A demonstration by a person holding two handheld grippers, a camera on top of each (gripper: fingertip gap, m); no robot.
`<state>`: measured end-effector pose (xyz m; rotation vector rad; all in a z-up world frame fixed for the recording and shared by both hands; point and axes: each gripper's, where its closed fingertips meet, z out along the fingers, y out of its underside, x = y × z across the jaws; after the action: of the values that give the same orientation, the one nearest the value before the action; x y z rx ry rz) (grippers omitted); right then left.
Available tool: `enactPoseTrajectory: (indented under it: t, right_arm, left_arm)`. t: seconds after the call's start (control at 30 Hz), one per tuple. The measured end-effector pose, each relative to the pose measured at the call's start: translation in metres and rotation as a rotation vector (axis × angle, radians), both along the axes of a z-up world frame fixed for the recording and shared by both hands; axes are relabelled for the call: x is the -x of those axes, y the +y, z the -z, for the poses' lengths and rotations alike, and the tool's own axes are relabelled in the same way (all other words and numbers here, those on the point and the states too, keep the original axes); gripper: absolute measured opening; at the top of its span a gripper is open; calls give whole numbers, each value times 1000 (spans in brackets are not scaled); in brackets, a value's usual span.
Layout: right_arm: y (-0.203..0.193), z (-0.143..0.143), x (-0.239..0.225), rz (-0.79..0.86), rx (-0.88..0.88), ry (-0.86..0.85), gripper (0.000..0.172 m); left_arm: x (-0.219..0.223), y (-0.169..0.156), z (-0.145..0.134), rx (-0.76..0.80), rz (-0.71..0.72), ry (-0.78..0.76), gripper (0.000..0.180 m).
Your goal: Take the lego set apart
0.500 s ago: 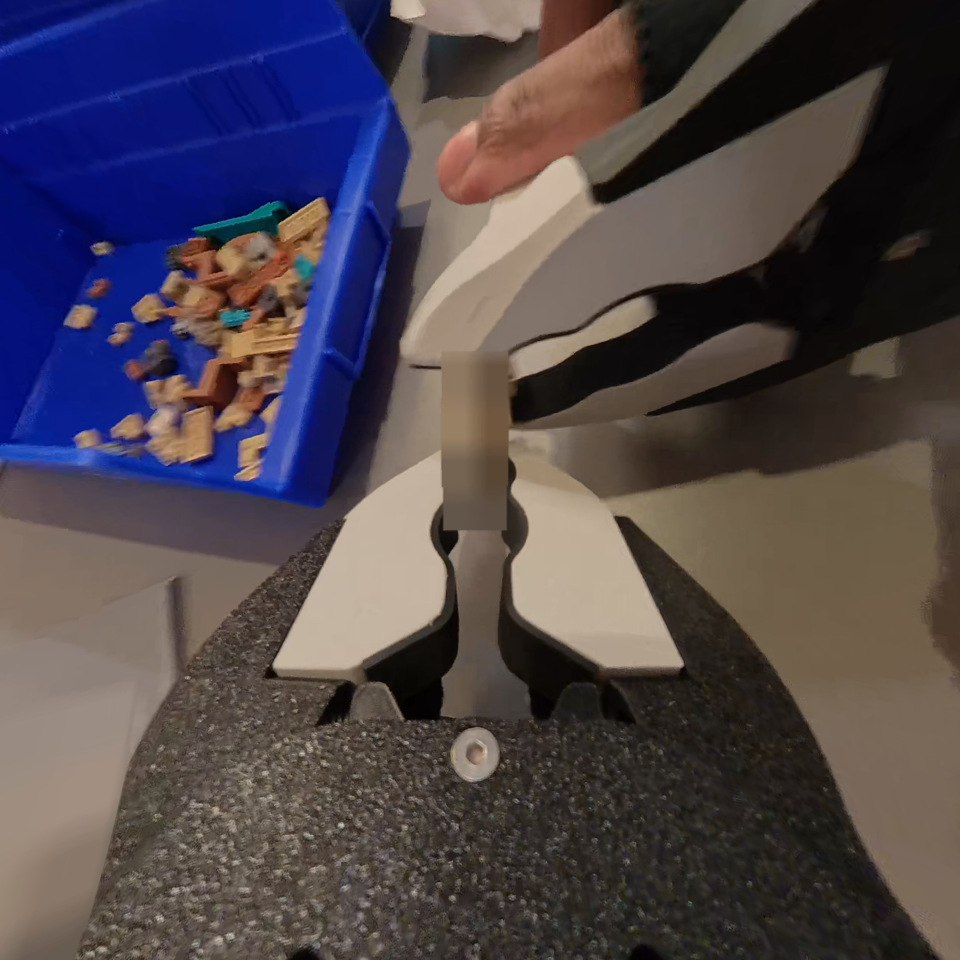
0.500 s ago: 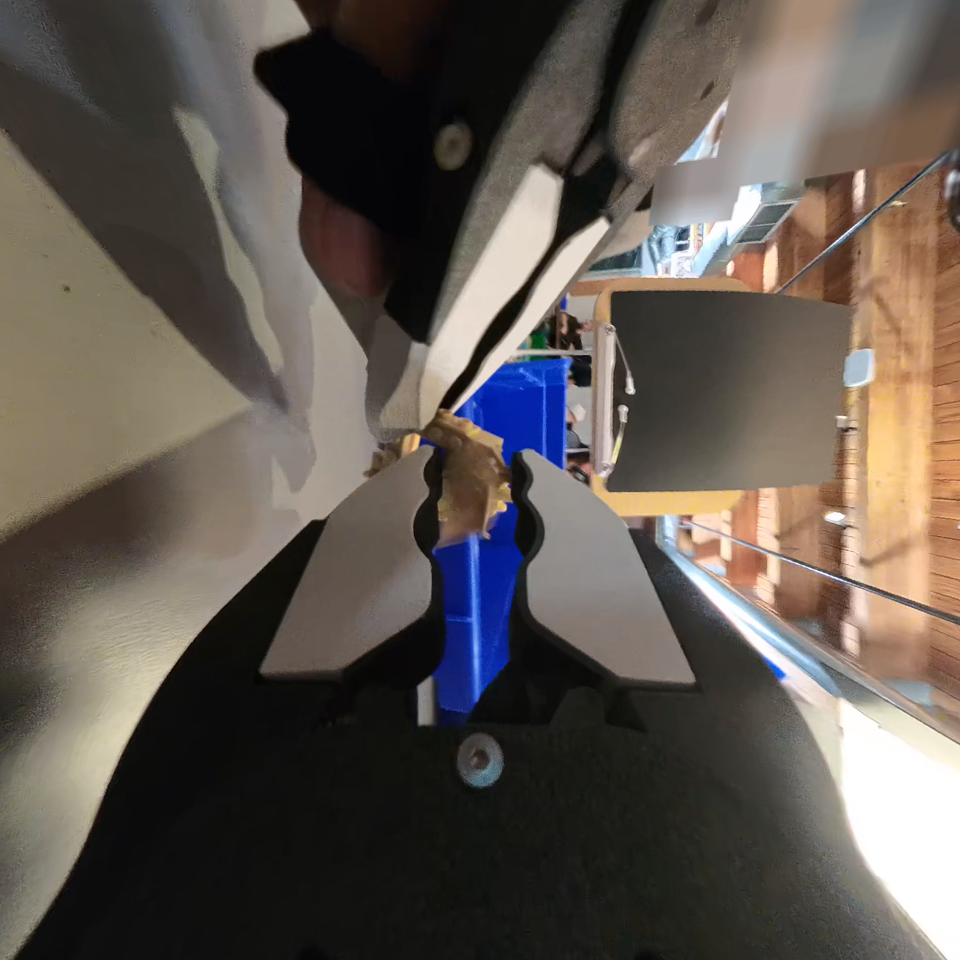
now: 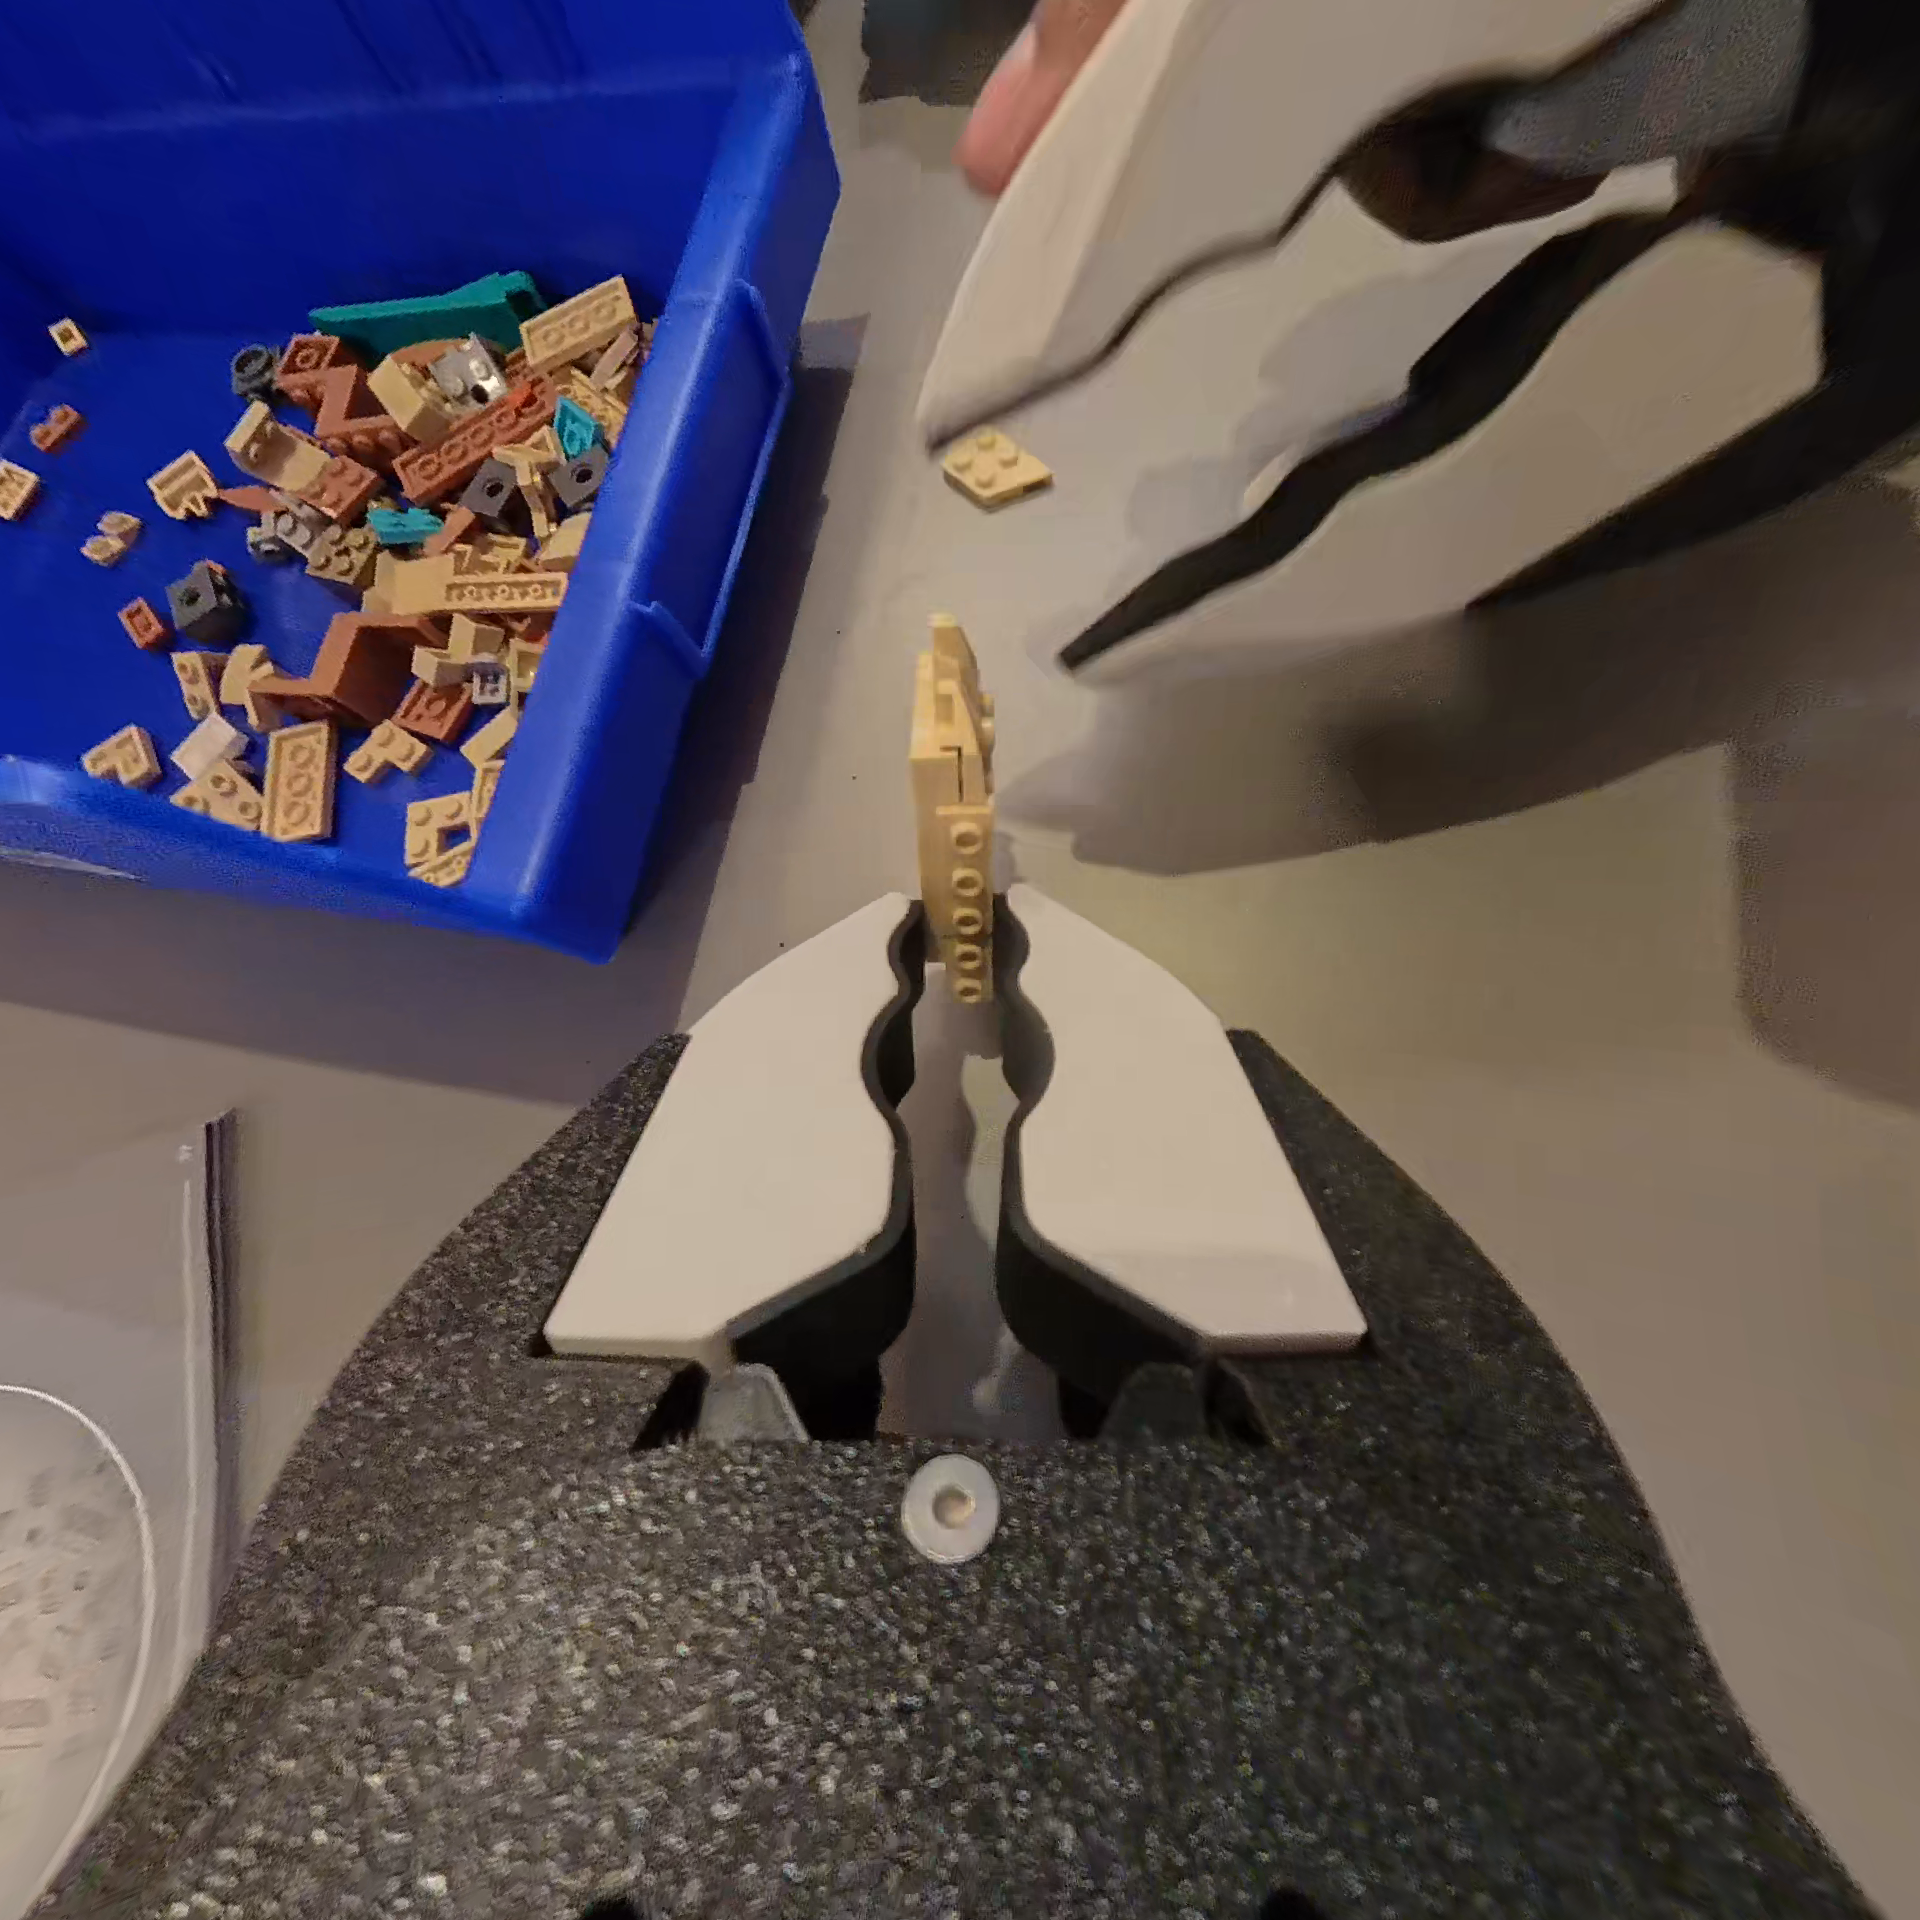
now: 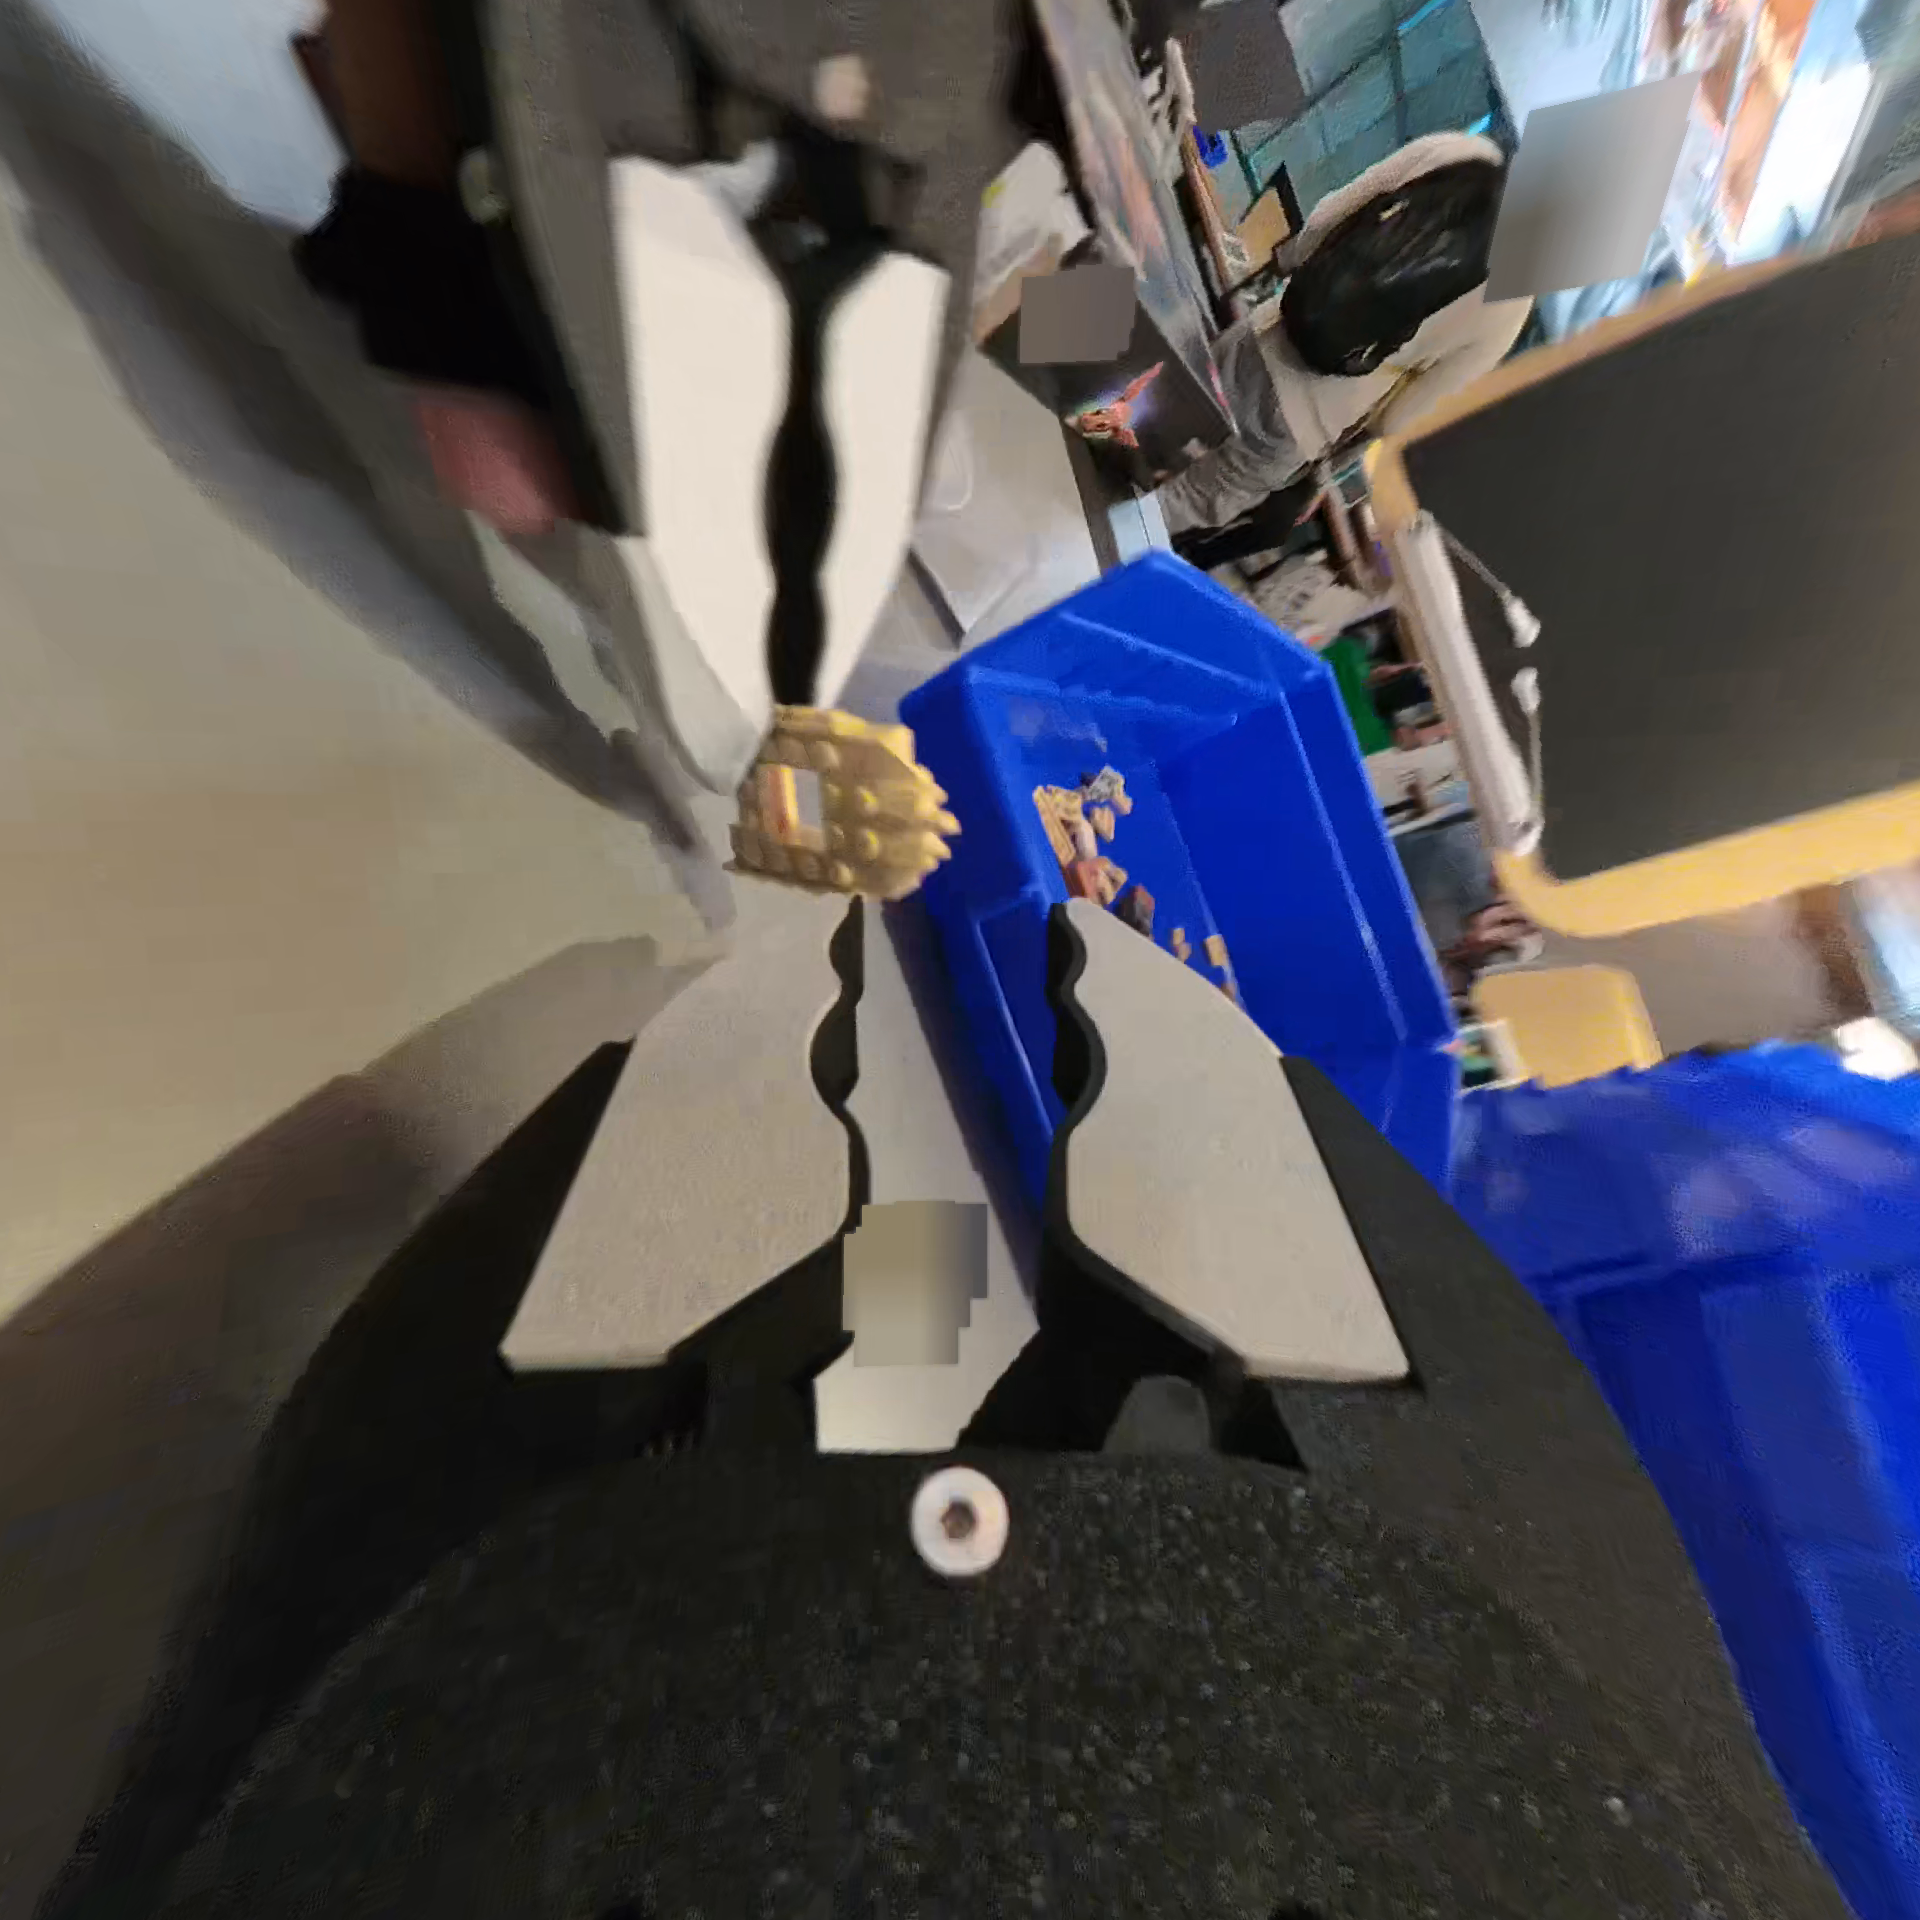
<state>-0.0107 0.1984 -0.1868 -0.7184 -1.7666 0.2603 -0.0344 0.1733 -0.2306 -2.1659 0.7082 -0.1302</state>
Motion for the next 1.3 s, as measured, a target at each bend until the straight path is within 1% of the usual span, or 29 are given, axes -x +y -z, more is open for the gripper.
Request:
enactPoseTrajectory:
  t: [0.1,0.17,0.23,0.27,0.33,0.43,0.5,0.57,0.8,0.9,1.03,1.13,1.3]
  right_arm:
    - [22,-22,-21,39,311,38,33]
    - [40,-34,-38,84,546,46,33]
    - [54,-30,-55,132,738,-6,32]
    - [62,-23,-63,176,783,-39,33]
    - [75,-4,-70,261,804,-92,32]
    - [76,27,-63,332,831,-198,35]
    - [82,41,-55,370,791,-238,41]
    - [84,49,-50,373,763,-279,47]
    - [87,64,-43,352,734,-359,52]
    - [86,65,-41,352,742,-371,52]
    - [82,67,-42,337,773,-405,42]
    - [81,68,-42,342,792,-434,41]
    - [78,69,-41,357,814,-504,29]
  left_arm:
    - [1,1,-5,4,-24,-83,12]
    - [3,2,-6,-2,-30,-89,12]
    - [2,2,-4,2,-29,-79,12]
    - [1,1,-4,4,-26,-76,12]
    - [0,2,-3,5,-22,-71,12]
    - [-1,3,-1,6,-19,-64,12]
    - [0,2,-1,3,-19,-52,12]
    - [1,2,-2,-3,-19,-51,12]
    - [0,1,-3,-7,-7,-39,12]
    - [0,1,-5,-13,-5,-38,11]
    - [0,2,-6,-18,-8,-43,12]
    - [0,2,-6,-19,-7,-43,12]
    - [0,2,-6,-22,-5,-46,12]
